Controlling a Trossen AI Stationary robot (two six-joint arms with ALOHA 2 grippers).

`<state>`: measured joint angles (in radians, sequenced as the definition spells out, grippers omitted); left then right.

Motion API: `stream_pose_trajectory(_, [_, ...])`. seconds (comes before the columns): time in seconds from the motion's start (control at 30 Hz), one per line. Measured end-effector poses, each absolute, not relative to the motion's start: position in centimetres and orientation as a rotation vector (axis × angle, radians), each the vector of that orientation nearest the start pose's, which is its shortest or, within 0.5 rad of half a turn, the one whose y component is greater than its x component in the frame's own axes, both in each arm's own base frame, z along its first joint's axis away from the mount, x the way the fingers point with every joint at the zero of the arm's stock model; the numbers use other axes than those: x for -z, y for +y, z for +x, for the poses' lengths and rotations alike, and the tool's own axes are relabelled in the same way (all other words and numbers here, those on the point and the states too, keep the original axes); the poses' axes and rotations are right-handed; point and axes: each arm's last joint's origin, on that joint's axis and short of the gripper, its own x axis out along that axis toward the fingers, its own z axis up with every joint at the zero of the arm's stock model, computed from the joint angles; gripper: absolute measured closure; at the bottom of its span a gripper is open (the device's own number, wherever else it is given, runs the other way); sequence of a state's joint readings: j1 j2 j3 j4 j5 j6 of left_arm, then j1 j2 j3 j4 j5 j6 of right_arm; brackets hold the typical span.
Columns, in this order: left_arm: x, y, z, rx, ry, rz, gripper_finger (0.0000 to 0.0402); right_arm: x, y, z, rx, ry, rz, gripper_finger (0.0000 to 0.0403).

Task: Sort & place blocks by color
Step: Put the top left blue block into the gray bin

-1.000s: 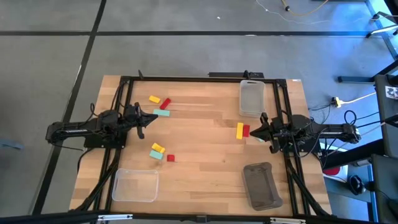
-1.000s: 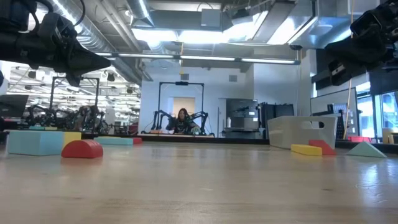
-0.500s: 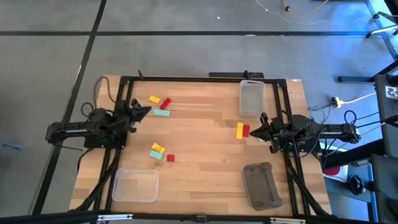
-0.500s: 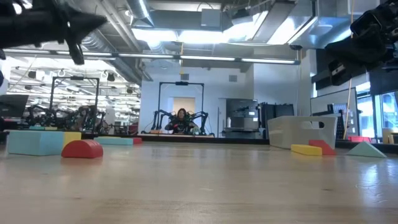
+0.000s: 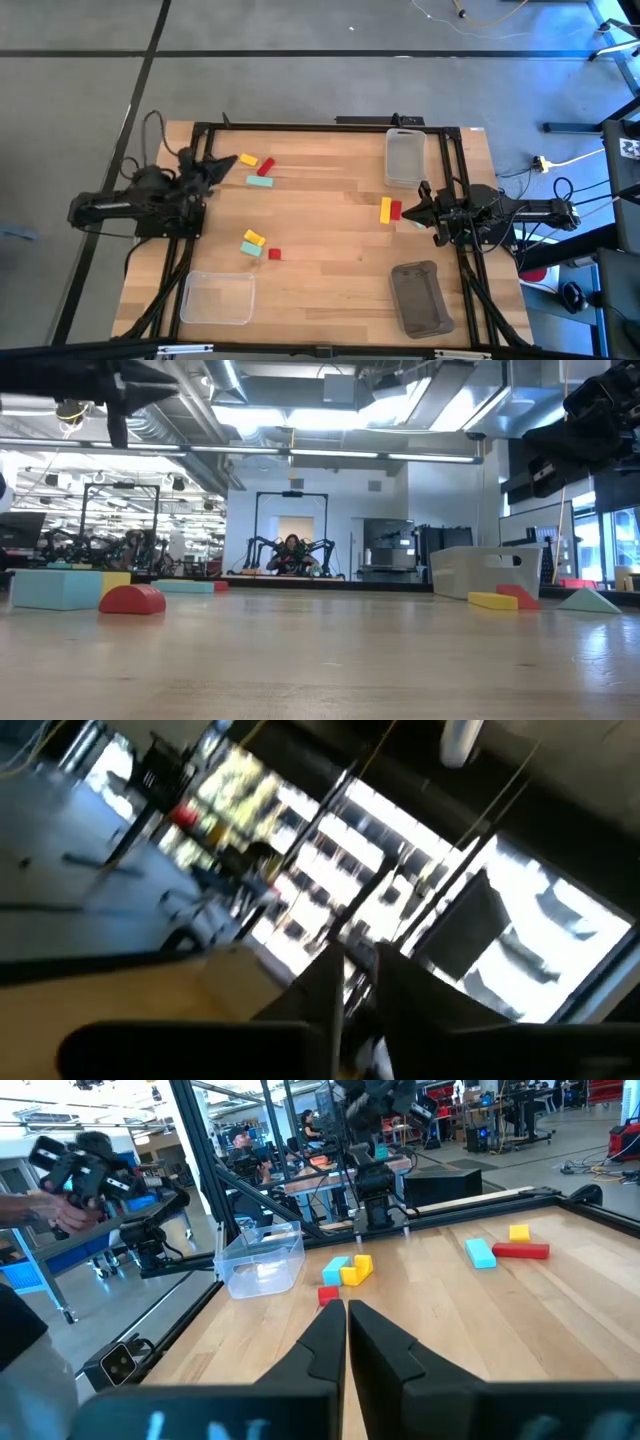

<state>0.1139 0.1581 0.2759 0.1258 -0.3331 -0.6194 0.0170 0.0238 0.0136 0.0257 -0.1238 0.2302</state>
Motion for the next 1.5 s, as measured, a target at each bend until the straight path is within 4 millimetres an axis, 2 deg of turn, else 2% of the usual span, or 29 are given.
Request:
stream_pose_trajectory(0.2, [-28.5, 2.5, 10.3, -0.502, 0.095, -0.557, 0.0235, -16.9, 0.5, 9.8, -0.142, 0.001, 0.228, 0.0382])
stream_pose_trajectory(0.33, [-28.8, 3.7, 12.1, -0.555, 0.410, -0.535, 0.0180, -16.9, 0.5, 9.8, -0.142, 0.001, 0.229, 0.0382])
stream_pose_trajectory(0.47, [-27.4, 5.4, 13.9, -0.503, 0.753, -0.516, 0.0153, -16.9, 0.5, 9.8, -0.142, 0.001, 0.229, 0.0382])
stream_pose_trajectory(0.6, [-25.1, 7.8, 15.7, -0.422, 1.034, -0.447, 0.0147, -16.9, 0.5, 9.8, -0.142, 0.001, 0.228, 0.0382])
stream_pose_trajectory(0.8, [-21.5, 10.4, 17.5, -0.262, 1.329, -0.145, 0.0147, -16.9, 0.5, 9.8, -0.142, 0.001, 0.229, 0.0382])
stream_pose_trajectory(0.93, [-19.8, 11.7, 18.7, -0.184, 1.390, 0.026, 0.0146, -16.9, 0.5, 9.8, -0.142, 0.001, 0.228, 0.0382])
stream_pose_trajectory(1.1, [-18.4, 13.0, 20.0, -0.111, 1.368, 0.125, 0.0146, -16.9, 0.5, 9.8, -0.142, 0.001, 0.228, 0.0382])
stream_pose_trajectory(1.33, [-15.8, 13.5, 20.7, -0.015, 1.445, 0.111, 0.0146, -16.9, 0.5, 9.8, -0.142, 0.001, 0.229, 0.0382])
stream_pose_trajectory(1.5, [-14.8, 13.8, 21.0, -0.035, 1.496, 0.126, 0.0146, -16.9, 0.5, 9.8, -0.142, 0.001, 0.229, 0.0382])
